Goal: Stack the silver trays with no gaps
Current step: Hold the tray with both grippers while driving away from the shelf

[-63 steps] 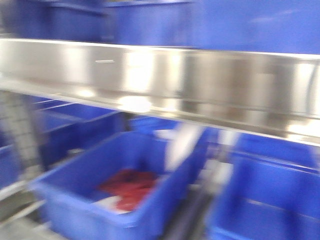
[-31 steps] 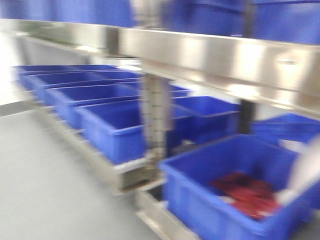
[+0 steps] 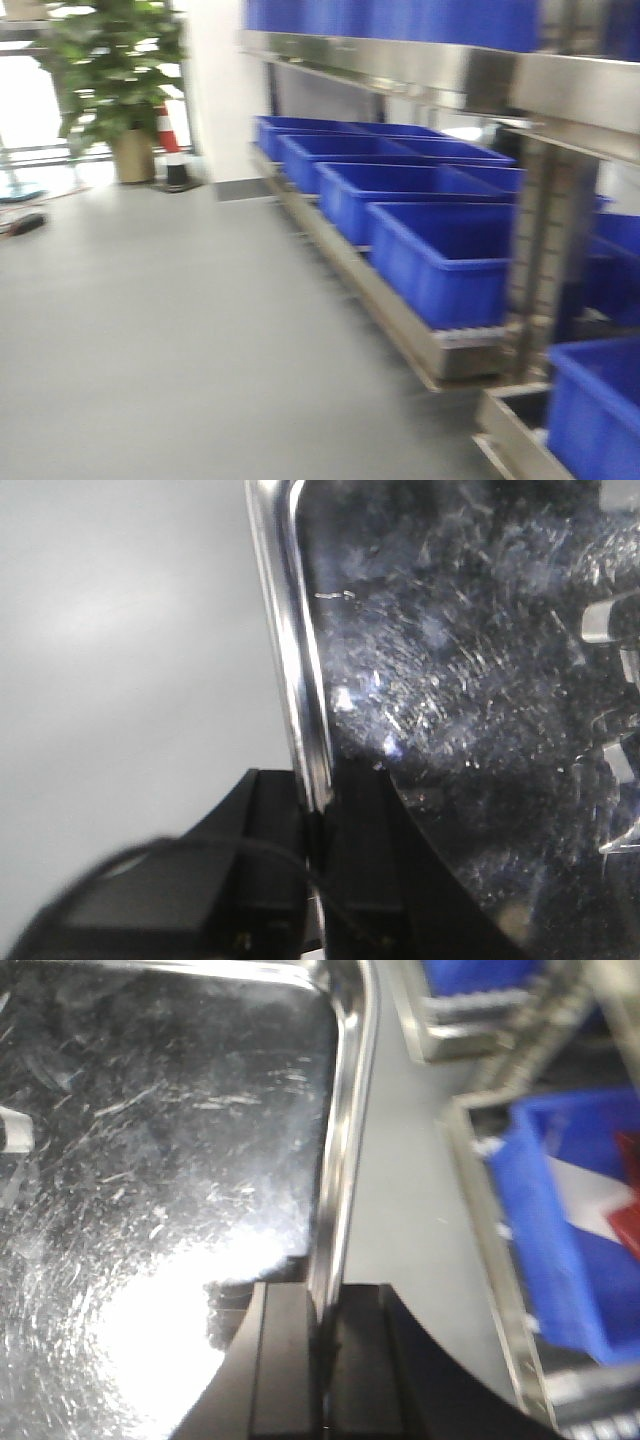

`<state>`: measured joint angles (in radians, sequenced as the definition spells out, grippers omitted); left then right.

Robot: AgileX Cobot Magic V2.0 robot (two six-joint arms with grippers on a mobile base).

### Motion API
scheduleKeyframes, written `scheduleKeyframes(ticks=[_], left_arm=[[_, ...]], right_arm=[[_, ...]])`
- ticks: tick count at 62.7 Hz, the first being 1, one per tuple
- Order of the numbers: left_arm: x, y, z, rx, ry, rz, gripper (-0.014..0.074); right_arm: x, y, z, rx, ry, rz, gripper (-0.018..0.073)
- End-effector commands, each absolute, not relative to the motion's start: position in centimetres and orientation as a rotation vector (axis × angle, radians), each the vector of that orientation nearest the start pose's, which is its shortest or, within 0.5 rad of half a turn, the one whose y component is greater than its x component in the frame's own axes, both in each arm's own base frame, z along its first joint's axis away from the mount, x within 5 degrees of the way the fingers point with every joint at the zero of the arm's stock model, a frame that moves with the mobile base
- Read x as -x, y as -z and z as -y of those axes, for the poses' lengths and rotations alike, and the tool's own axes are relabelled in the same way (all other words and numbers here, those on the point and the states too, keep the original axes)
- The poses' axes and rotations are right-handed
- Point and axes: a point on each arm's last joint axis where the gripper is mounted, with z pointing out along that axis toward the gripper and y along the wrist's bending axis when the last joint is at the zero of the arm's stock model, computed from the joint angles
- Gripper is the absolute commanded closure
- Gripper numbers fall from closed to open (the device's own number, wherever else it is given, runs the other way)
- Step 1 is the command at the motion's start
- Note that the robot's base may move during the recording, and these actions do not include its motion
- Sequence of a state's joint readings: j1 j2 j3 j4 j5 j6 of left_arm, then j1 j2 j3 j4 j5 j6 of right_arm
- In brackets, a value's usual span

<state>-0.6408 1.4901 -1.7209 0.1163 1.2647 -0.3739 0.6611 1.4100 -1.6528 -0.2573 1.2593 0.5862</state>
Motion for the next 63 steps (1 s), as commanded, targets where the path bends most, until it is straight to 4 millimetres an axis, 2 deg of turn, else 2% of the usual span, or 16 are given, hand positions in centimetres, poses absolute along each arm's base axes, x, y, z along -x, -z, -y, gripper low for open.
scheduleKeyframes(ticks=[1,63], left_arm=[[-22.71,-45.04,17.10,-0.391,0.349,-2.494,0.0645],[-22.48,-45.03,17.40,-0.397,0.402,-2.507,0.0645]], right_arm=[[-21.69,-45.64,-14.69,0.097,-0.257,-2.444,0.0504],[-21.69,-45.64,-14.69,0.097,-0.257,-2.444,0.0504]])
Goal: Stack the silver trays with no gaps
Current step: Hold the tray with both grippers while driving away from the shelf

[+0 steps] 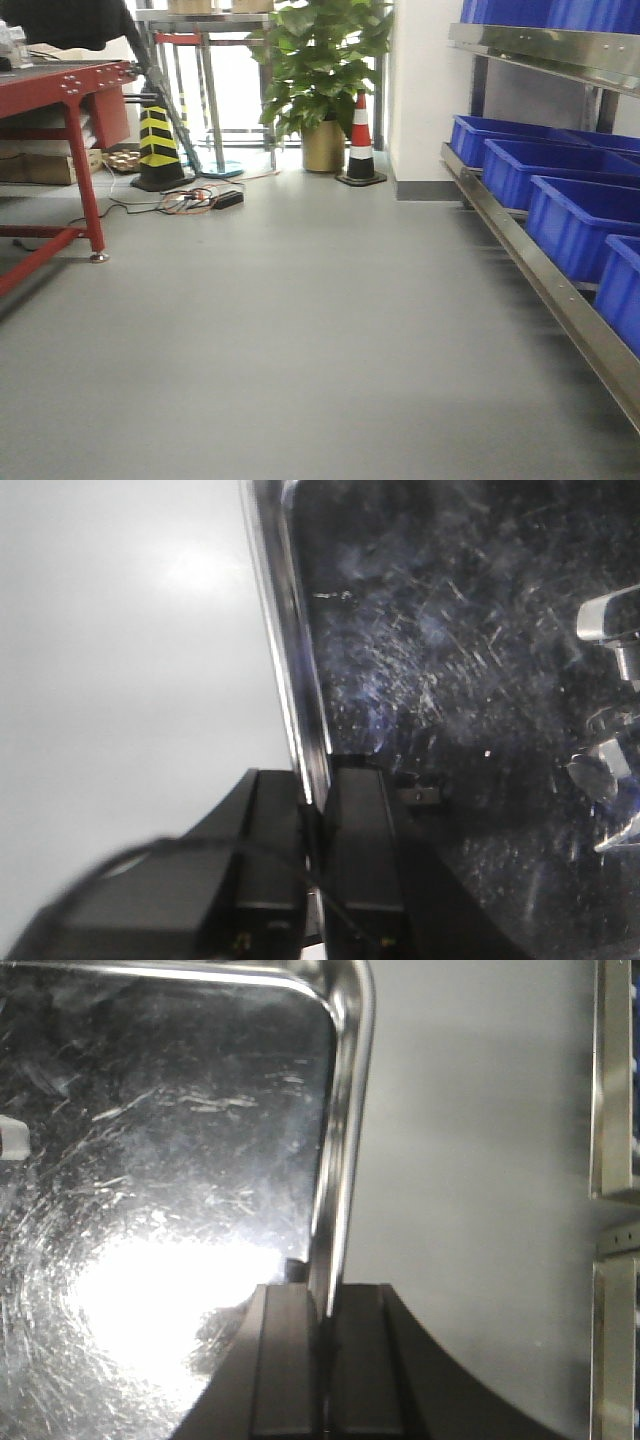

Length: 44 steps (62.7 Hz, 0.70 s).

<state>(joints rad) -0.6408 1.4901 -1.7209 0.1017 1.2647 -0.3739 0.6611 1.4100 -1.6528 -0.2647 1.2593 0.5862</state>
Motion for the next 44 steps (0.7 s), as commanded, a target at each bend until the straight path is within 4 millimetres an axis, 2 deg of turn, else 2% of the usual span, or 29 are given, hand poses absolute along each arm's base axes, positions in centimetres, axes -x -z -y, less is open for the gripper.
scheduleKeyframes(ticks=[1,44], left_arm=[[-22.48,-45.03,17.40,-0.397,0.402,-2.507,0.0645],[-22.48,-45.03,17.40,-0.397,0.402,-2.507,0.0645]], right_arm=[[-21.69,-45.64,-14.69,0.097,-0.257,-2.444,0.0504],[-21.69,-45.64,-14.69,0.097,-0.257,-2.444,0.0504]])
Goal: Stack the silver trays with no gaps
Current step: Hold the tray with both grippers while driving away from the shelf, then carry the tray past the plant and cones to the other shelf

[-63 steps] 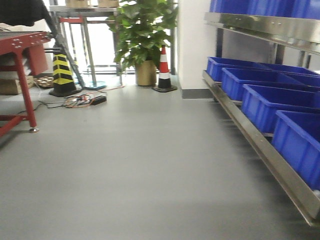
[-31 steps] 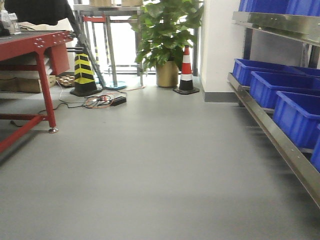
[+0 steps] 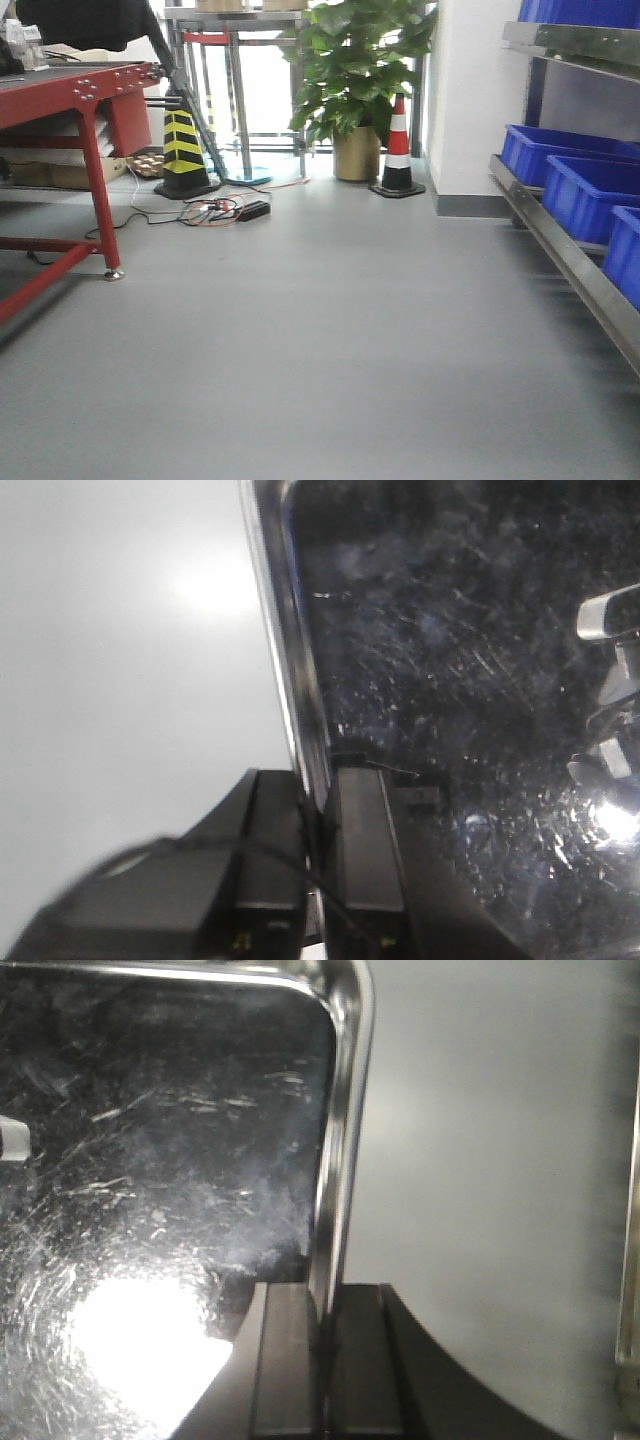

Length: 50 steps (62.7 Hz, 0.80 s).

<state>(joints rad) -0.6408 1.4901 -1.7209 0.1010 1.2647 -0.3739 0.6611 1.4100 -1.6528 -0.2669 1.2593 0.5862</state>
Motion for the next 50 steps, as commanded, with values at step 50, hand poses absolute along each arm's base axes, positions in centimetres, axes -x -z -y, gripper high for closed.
scheduleKeyframes(ticks=[50], left_arm=[[-22.44,-45.04,17.48,-0.398,0.415,-2.508,0.0645]], right_arm=[[-21.70,-45.64,-14.68,0.097,-0.255,-2.443,0.0504]])
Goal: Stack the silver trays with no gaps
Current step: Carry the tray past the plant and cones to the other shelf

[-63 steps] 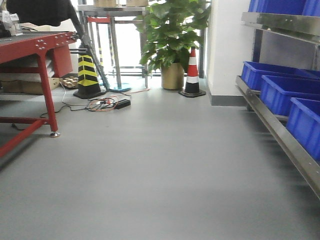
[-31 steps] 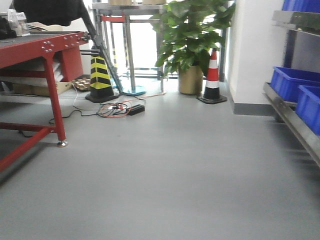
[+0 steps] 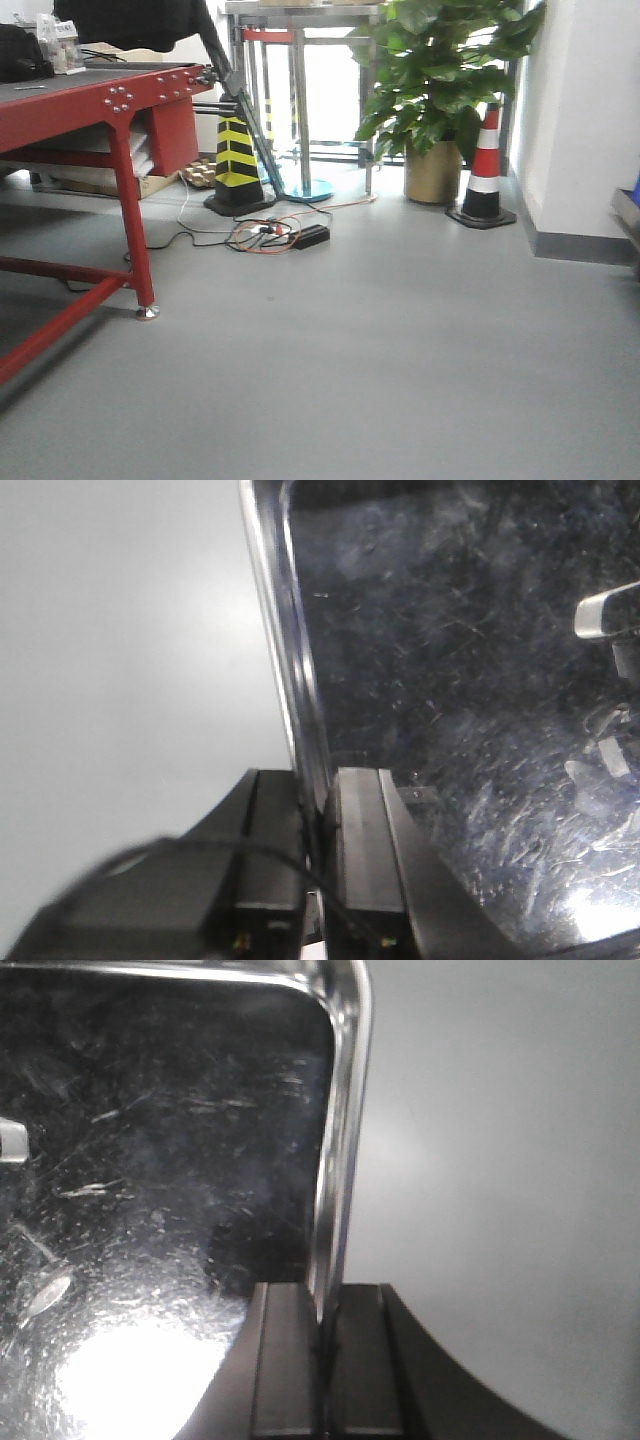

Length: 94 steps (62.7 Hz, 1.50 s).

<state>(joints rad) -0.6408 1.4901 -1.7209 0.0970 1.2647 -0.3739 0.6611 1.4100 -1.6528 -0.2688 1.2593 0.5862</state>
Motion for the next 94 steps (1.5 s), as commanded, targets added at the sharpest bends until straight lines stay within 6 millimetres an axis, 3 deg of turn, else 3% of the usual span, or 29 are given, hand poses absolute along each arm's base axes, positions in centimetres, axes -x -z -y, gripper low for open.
scheduleKeyframes(ticks=[1,94], left_arm=[[-22.44,-45.04,17.48,-0.398,0.415,-2.508,0.0645],[-22.50,-45.04,17.39,-0.395,0.407,-2.507,0.0645]], right_arm=[[-21.70,-45.64,-14.68,0.097,-0.255,-2.443,0.0504],[-21.74,-45.64,-14.71,0.097,-0.257,-2.441,0.0504]])
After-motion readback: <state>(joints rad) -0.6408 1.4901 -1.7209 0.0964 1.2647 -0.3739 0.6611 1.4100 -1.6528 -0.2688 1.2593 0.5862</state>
